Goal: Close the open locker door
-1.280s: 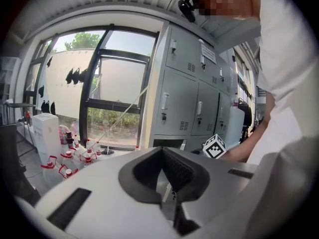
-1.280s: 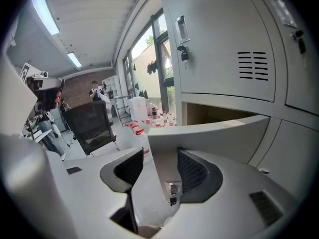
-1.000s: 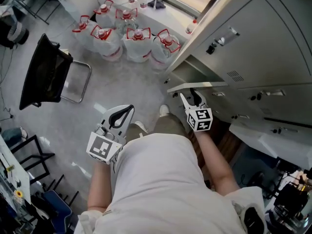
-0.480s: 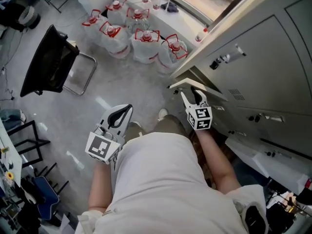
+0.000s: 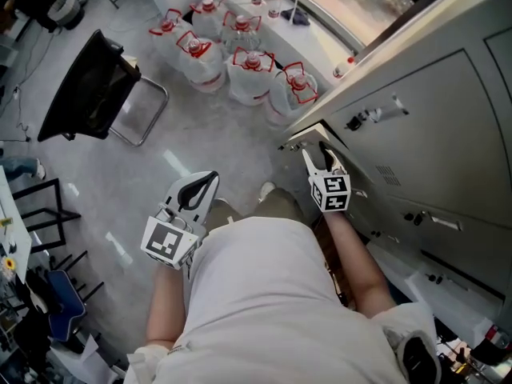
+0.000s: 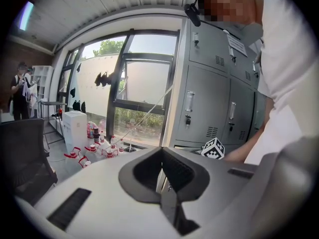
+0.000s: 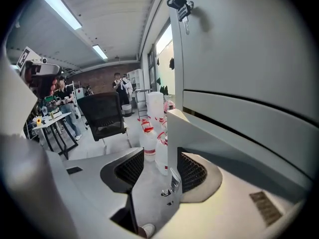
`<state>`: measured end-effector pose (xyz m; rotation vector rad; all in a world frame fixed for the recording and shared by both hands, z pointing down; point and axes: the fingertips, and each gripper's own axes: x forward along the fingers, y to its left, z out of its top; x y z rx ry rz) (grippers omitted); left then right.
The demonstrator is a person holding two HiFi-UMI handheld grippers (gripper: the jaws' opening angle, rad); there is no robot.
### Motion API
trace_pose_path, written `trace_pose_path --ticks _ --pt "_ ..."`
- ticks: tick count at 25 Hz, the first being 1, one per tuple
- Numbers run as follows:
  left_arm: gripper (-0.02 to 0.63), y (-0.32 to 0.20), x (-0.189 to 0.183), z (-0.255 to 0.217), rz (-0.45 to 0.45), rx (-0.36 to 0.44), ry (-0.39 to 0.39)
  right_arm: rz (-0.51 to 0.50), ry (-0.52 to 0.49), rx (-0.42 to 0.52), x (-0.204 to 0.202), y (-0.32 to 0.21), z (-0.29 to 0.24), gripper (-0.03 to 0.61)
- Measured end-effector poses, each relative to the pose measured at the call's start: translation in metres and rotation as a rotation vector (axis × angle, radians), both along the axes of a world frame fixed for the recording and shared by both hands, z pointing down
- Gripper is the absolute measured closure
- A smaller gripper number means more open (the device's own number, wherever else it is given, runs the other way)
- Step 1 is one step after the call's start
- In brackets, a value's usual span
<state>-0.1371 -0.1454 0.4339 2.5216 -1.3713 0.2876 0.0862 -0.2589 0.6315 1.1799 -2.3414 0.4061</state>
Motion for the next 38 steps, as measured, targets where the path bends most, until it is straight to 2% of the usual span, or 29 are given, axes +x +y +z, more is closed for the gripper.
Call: trace_pose_path --ticks 10,15,20,26,33,38 --pt "0.611 -0.003 0.009 0.002 -0.04 -0.007 -0.002 0.005 0.018 -0.004 0.014 -0.02 0.003 0.362" --pt "0.611 -0.001 0.011 0.005 -0.029 -0.004 0.006 0.014 -0.001 -0.017 0.016 -0.016 0.004 0.362" --pt "0.611 -0.003 0.009 0.001 -0.005 0.002 0.017 0.018 -0.027 0.007 0.012 -0.005 -0.018 0.367" --pt "0.611 -0.011 0.019 -0.005 0.081 0.017 0.019 0.04 -0.08 0.053 0.008 0.018 -0.06 0.388" --pt "0.611 -0.019 0.041 -0.013 0.213 0.049 0.031 0.075 -0.124 0.132 0.005 0.051 -0.115 0.487" --pt "0.611 -0.025 0.064 -0.017 0.294 0.044 0.007 0.097 -0.131 0.221 0.007 0.078 -0.158 0.537"
